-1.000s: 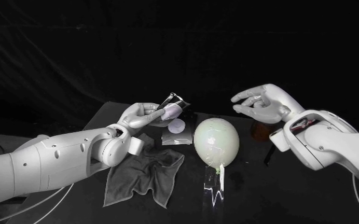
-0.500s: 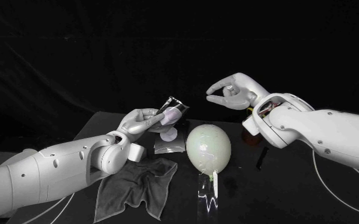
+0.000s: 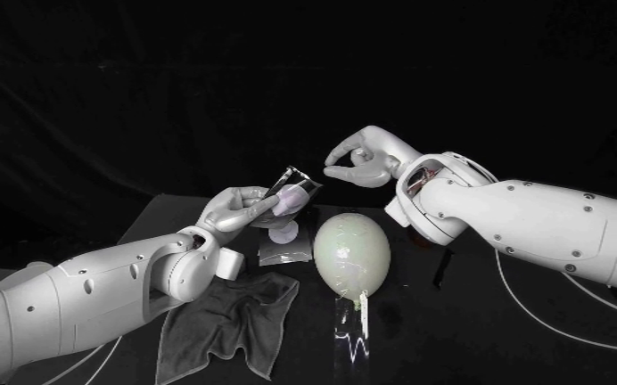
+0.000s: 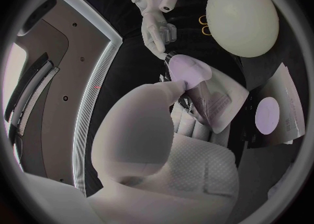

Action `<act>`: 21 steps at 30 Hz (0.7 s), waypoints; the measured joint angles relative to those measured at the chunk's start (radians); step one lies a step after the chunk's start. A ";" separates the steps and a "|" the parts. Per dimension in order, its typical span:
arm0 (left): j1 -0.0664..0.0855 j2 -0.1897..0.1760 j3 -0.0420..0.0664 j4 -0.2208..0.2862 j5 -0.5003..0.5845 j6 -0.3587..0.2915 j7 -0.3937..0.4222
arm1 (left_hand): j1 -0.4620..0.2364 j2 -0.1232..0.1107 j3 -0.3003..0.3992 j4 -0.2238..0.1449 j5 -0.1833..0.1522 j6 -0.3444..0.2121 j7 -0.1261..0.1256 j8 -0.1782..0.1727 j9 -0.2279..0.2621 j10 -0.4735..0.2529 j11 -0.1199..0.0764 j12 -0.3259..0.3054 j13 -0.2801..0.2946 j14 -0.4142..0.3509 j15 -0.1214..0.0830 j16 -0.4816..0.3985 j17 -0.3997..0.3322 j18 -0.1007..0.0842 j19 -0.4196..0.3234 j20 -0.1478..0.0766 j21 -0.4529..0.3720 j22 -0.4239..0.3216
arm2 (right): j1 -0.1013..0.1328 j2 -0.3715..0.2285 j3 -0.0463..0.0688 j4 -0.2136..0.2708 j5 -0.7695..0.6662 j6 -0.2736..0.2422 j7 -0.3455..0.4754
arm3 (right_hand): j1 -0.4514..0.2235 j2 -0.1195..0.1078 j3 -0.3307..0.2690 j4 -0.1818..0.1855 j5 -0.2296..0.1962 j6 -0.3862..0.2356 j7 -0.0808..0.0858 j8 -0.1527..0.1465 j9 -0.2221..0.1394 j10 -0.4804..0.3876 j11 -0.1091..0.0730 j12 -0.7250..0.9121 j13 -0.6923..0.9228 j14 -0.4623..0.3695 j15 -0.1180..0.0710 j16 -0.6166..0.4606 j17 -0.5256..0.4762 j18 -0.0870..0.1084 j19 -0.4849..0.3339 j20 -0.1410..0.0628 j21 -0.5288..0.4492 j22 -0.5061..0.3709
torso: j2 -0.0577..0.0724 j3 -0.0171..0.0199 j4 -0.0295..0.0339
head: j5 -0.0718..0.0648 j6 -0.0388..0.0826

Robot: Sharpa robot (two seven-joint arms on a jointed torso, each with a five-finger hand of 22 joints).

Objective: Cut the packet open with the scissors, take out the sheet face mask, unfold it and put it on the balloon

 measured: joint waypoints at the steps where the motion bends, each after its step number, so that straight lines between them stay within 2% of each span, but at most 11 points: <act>1: 0.000 0.000 0.000 0.000 -0.002 0.000 0.000 | 0.000 0.000 0.000 0.000 0.000 -0.001 -0.001 0.002 0.000 0.000 0.000 0.000 0.000 0.000 0.000 0.000 0.000 0.000 0.000 0.000 0.000 0.000 | -0.001 0.004 0.000 0.000 -0.006 0.003 -0.004 | 0.000 0.000 0.000 0.000 0.000 0.000 0.000 0.000 0.000 0.000 0.000 0.004 0.000 0.000 0.000 0.000 0.000 0.000 0.000 0.000 0.000 0.000 | 0.000 0.0000 -0.0001 | 0.000 -0.001; 12: 0.002 0.001 0.000 0.005 -0.021 0.000 0.000 | 0.003 0.003 0.000 0.000 0.002 -0.003 -0.003 0.002 0.000 0.000 0.000 0.000 0.000 0.000 0.000 0.000 0.000 0.000 0.000 0.000 0.000 0.000 | -0.009 0.027 -0.001 -0.009 -0.059 0.024 -0.041 | 0.000 0.000 0.000 0.000 -0.004 0.000 0.000 0.000 0.001 0.000 0.000 0.019 0.000 0.000 0.000 0.000 -0.001 0.000 0.000 0.000 0.008 0.000 | -0.001 0.0005 -0.0005 | -0.002 -0.011; 21: 0.002 -0.001 0.000 0.006 -0.028 0.000 0.000 | 0.003 0.003 0.000 0.000 0.003 -0.005 -0.002 0.007 0.000 0.000 0.000 0.000 0.000 0.000 0.000 0.000 0.000 0.000 0.000 0.000 0.000 0.000 | -0.013 0.030 -0.001 -0.010 -0.078 0.030 -0.057 | 0.000 0.000 0.000 0.000 -0.004 0.000 0.000 0.005 0.004 -0.001 0.000 0.024 -0.001 0.000 0.000 -0.001 0.000 0.000 -0.002 0.002 0.012 0.000 | -0.002 0.0006 -0.0010 | -0.002 -0.014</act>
